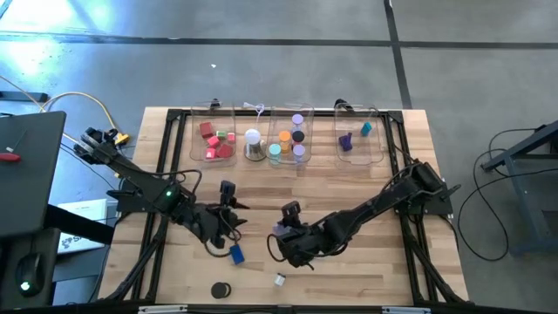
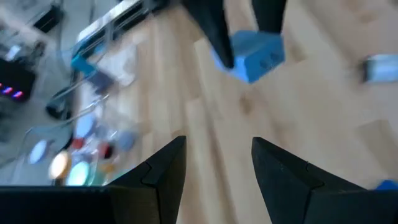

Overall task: Pick & Place Office items
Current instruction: Put the light blue charger adapter into the left transparent bin

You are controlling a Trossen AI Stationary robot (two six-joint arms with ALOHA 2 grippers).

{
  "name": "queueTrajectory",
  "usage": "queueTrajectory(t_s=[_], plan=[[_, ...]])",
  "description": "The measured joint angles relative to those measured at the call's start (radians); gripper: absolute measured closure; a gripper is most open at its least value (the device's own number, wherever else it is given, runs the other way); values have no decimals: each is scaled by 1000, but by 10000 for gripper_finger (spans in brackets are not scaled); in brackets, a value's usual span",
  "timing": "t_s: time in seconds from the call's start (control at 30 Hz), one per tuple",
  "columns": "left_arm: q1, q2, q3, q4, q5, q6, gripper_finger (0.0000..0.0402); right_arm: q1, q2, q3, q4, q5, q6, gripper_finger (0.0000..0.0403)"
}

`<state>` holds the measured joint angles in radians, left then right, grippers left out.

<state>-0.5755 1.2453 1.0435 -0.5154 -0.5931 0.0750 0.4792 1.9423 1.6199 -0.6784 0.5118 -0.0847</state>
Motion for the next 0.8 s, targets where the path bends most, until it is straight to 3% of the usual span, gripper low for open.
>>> queueTrajectory(t_s=[0.23,0.6,0.8], plan=[[-64,4,0,47,106,104,227,-35,-2,0,121,-166,-58,200],[-142,79,0,115,97,599,227,-100,-2,0,179,-301,-78,196],[-132,133,0,173,41,720,227,-112,-2,0,199,-337,-85,203]])
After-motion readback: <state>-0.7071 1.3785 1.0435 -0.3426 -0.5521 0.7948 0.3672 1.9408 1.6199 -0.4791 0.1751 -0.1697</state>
